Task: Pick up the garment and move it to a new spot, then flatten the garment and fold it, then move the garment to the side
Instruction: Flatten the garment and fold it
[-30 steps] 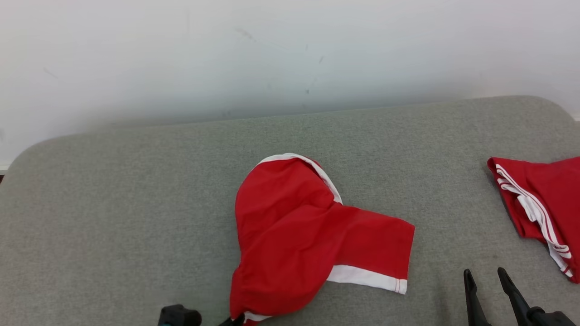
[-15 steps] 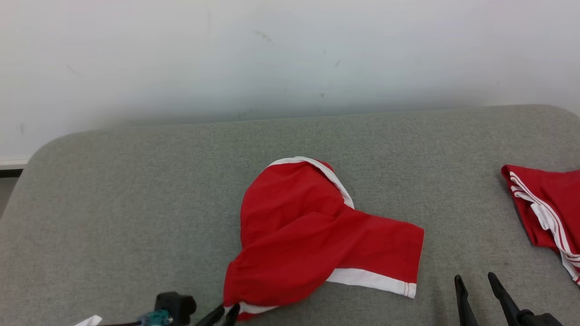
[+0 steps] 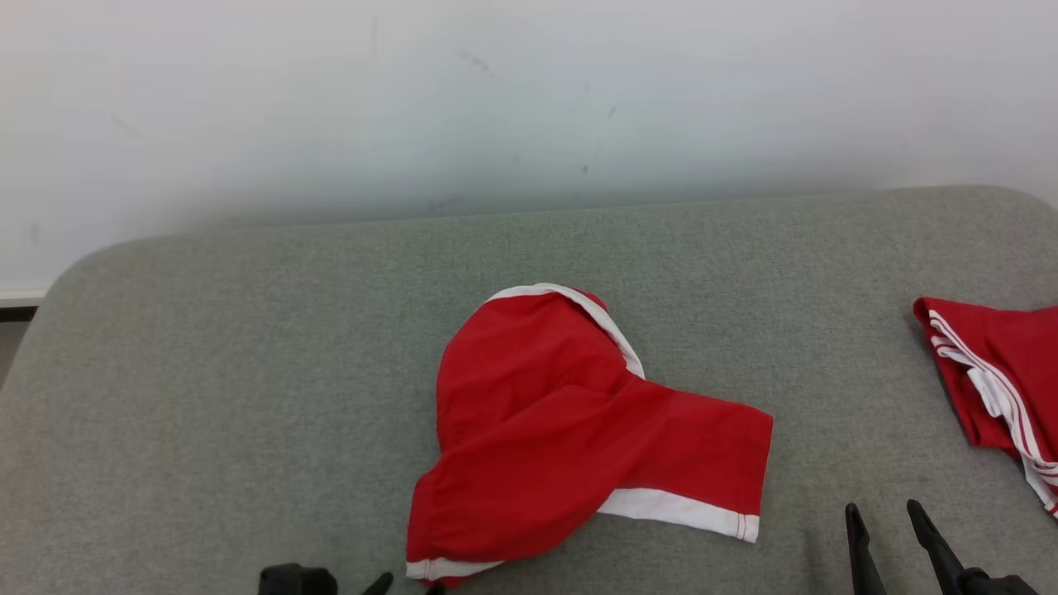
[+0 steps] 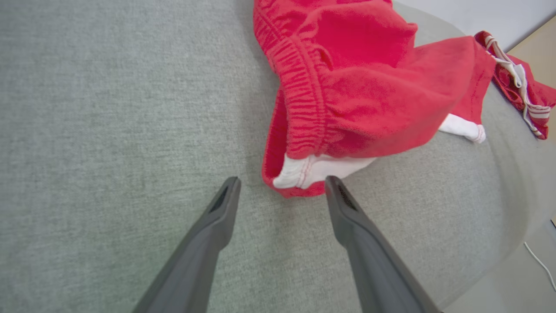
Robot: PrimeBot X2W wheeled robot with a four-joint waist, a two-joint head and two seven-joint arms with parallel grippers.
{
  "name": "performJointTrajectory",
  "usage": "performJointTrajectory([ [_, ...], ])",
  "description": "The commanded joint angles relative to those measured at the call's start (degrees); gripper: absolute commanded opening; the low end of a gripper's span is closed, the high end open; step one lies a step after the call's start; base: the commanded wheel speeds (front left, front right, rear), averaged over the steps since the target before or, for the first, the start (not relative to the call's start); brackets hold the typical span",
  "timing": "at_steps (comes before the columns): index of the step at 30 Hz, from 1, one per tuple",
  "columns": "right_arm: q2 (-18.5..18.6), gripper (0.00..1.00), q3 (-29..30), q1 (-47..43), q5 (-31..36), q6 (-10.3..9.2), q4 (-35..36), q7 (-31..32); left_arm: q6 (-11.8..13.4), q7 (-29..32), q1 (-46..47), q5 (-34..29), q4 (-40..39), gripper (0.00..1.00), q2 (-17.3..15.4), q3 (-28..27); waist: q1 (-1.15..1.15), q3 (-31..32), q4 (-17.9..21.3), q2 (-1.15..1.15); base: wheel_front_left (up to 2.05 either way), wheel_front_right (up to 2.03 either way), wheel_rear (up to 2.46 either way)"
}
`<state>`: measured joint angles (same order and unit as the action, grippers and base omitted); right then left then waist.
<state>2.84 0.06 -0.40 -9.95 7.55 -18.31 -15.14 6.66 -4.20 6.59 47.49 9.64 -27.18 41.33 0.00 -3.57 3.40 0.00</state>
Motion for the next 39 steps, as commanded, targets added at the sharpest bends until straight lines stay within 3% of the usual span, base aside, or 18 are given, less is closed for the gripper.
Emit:
performJointTrajectory([
  [1,0.1,1.00,0.4,-0.8,0.4,-0.15,0.2,0.0,-0.1,-0.7,-1.3,-0.2,-1.1,1.00,-0.8,0.2,0.00,0.3,-0.4,0.00,0.00,0.00,0.00],
  [14,0.2,1.00,3.6,-2.5,1.8,-0.15,1.9,0.0,4.6,-10.6,-5.8,-4.8,-4.9,1.00,1.2,-5.7,0.00,3.7,-3.1,0.00,0.00,0.00,0.00],
  [21,0.4,1.00,3.1,-3.1,2.6,-0.15,2.6,0.0,5.1,-10.9,-9.3,-13.8,-5.7,1.00,6.6,-15.9,0.00,5.3,-3.7,0.00,0.00,0.00,0.00],
  [30,0.5,1.00,1.4,-3.4,3.8,-0.15,1.9,0.0,-1.5,-10.9,-13.9,-26.9,-4.3,1.00,16.2,-27.0,0.00,6.1,-4.1,0.00,0.00,0.00,0.00],
  [39,0.3,1.00,1.3,-2.9,2.9,-0.15,1.3,0.0,-8.4,-10.9,-15.5,-33.3,-2.9,1.00,21.4,-33.6,0.00,6.4,-3.9,0.00,0.00,0.00,0.00],
])
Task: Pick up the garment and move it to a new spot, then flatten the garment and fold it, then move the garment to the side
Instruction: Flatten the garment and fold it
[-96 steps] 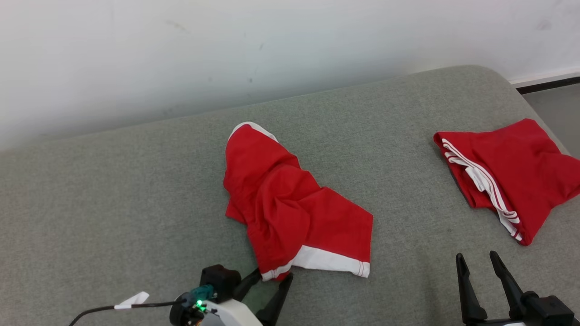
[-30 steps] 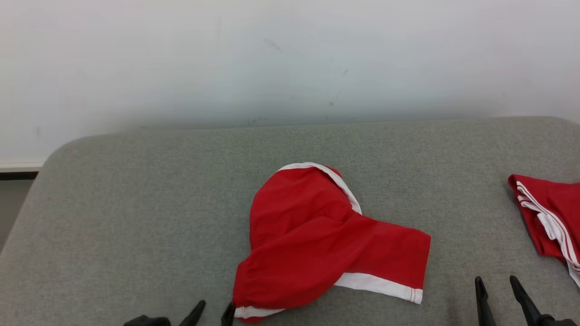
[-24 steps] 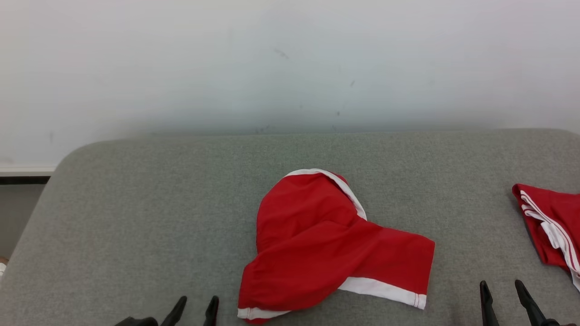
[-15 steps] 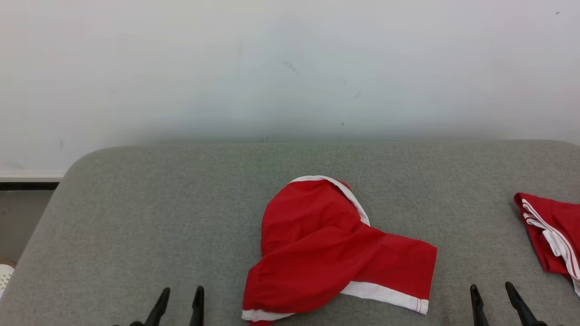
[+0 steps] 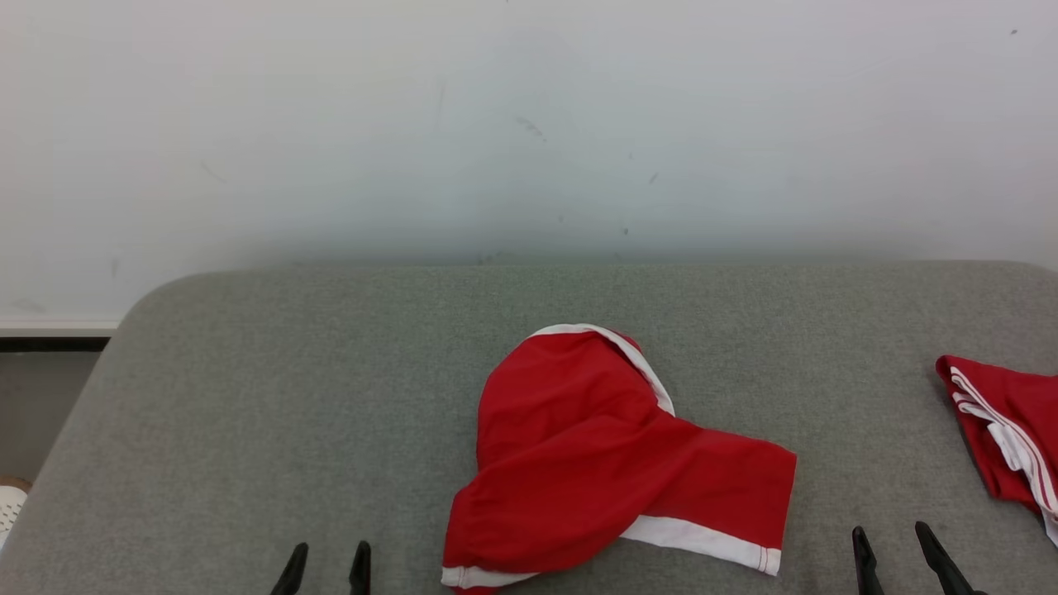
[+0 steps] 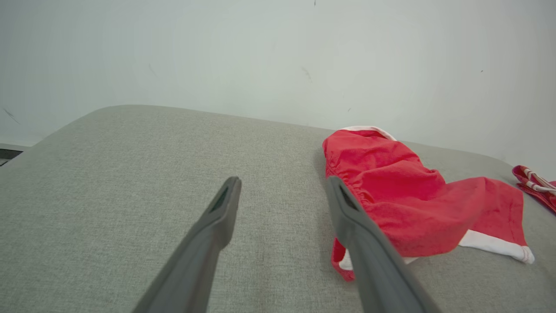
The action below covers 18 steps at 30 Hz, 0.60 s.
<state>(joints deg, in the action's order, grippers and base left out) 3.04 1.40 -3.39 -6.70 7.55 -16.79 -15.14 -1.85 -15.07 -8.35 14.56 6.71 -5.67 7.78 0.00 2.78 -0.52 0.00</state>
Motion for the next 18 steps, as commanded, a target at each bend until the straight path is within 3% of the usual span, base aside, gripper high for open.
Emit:
performJointTrajectory([
  [1,0.1,1.00,-0.1,0.1,-0.4,-0.15,-0.3,0.0,-0.4,-0.1,-0.7,-0.9,0.2,1.00,0.4,-0.6,0.00,0.1,0.0,0.00,0.00,0.00,0.00],
  [8,0.0,1.00,-0.5,0.4,-0.8,-0.15,-0.4,0.0,-2.7,-0.1,-0.9,-2.8,1.1,1.00,2.0,-2.9,0.00,0.3,0.3,0.00,0.00,0.00,0.00],
  [18,0.0,1.00,-0.9,0.8,-1.4,-0.15,-0.2,0.0,-4.2,-0.1,-0.2,-4.2,1.5,1.00,2.6,-3.9,0.00,-0.1,0.4,0.00,0.00,0.00,0.00],
])
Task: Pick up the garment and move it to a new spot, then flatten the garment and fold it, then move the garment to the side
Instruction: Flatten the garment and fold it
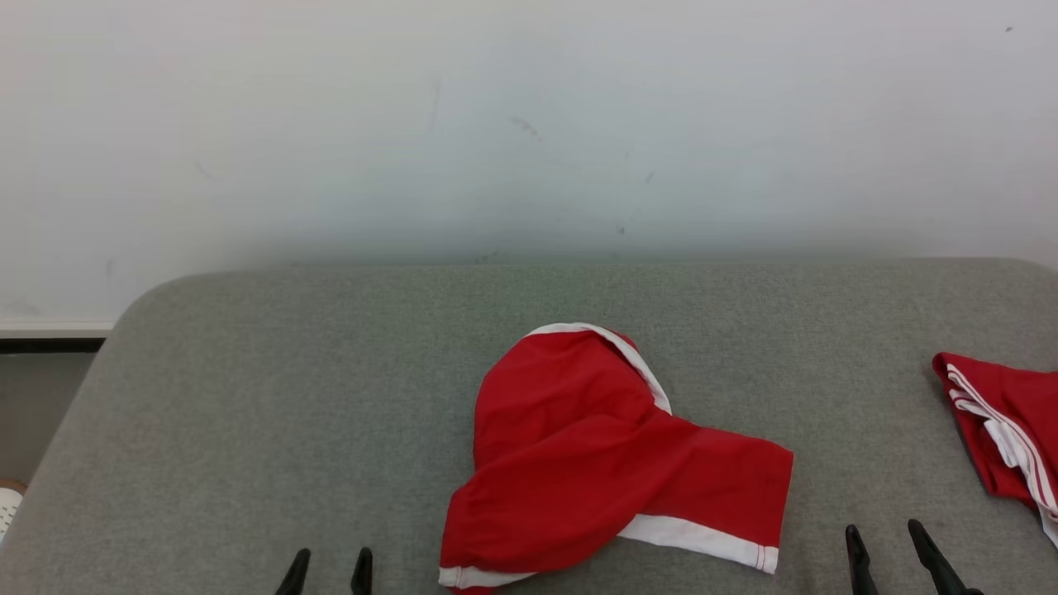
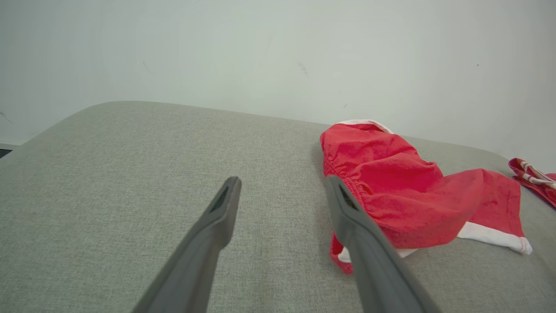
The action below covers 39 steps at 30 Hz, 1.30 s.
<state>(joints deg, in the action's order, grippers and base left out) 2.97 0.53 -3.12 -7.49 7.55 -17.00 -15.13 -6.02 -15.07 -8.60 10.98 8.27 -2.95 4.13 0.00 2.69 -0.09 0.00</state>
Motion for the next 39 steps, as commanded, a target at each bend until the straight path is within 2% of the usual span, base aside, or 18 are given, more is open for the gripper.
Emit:
performJointTrajectory([
  [1,0.0,1.00,-0.1,0.5,-0.7,-0.15,0.1,0.0,-0.1,-0.1,0.1,-0.7,0.0,1.00,-0.1,-0.3,0.00,-0.1,0.0,0.00,0.00,0.00,0.00],
  [8,0.1,1.00,-2.4,0.8,-4.7,-0.15,1.2,0.0,-1.0,-0.1,-0.5,-1.3,0.7,1.00,-0.4,1.8,0.00,-0.4,0.2,0.00,0.00,0.00,0.00],
  [13,3.0,1.00,-8.7,1.9,-10.2,-0.15,-1.6,2.6,-1.4,2.1,0.2,-0.6,3.8,1.00,-4.0,6.4,0.00,-1.3,0.2,0.00,0.00,0.00,0.00],
  [18,4.8,1.00,-12.2,3.8,-14.2,-0.15,-3.8,8.3,-1.5,6.8,2.2,4.1,3.1,1.00,-7.7,12.0,0.00,-3.2,-0.2,0.00,0.00,0.00,0.00],
  [21,5.1,1.00,-13.3,5.7,-15.0,-0.14,-5.1,11.2,-1.5,8.2,4.4,7.0,2.6,1.00,-9.6,14.9,0.00,-5.3,-0.6,0.00,0.00,0.00,0.00],
  [27,5.1,1.00,-14.6,8.4,-15.4,-0.14,-6.9,14.1,-1.5,8.8,8.0,10.2,2.9,1.00,-11.4,18.9,0.00,-7.9,-1.2,0.00,0.00,0.00,0.00],
  [39,5.6,1.00,-17.2,11.4,-16.8,-0.14,-8.4,15.7,-1.5,8.2,13.1,14.8,6.0,1.00,-13.8,24.8,0.00,-10.1,-1.1,0.00,0.00,0.00,0.00],
])
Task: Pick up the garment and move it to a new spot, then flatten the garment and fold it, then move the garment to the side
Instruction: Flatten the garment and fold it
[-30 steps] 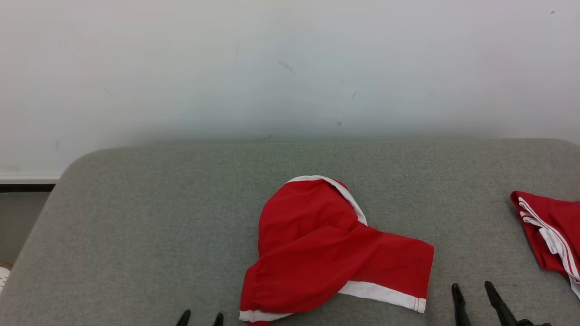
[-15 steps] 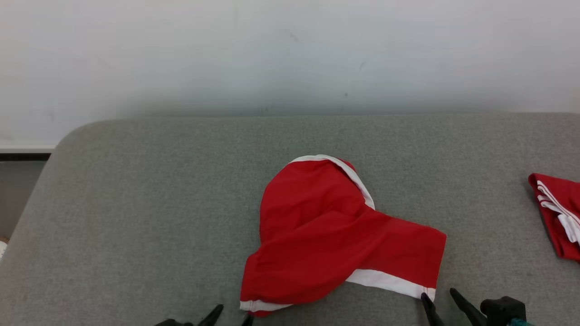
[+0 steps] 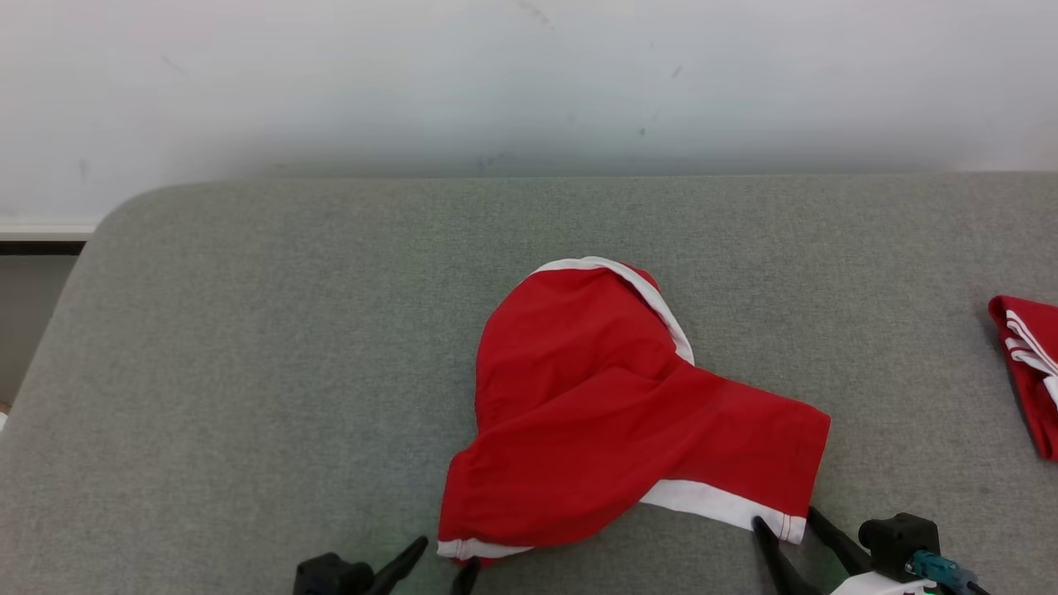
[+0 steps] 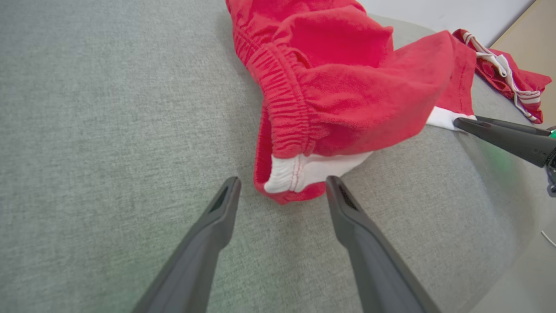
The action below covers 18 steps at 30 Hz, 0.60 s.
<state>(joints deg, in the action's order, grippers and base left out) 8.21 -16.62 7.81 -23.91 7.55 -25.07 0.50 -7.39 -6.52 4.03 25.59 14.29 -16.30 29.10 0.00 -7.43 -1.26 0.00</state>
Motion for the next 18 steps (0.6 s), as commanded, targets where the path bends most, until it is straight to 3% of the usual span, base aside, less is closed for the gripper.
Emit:
performJointTrajectory([
  [1,0.4,1.00,-0.2,0.4,-0.4,-0.14,-0.4,0.2,-0.1,-0.4,0.8,0.3,0.2,1.00,-0.5,0.1,0.00,0.0,0.1,0.00,0.00,0.00,0.00],
  [18,-0.5,1.00,-5.2,3.2,-2.5,-0.12,-3.2,2.7,-0.1,-2.8,6.0,4.2,3.4,1.00,-1.8,6.2,0.00,-1.9,1.4,0.00,0.00,0.00,0.00],
])
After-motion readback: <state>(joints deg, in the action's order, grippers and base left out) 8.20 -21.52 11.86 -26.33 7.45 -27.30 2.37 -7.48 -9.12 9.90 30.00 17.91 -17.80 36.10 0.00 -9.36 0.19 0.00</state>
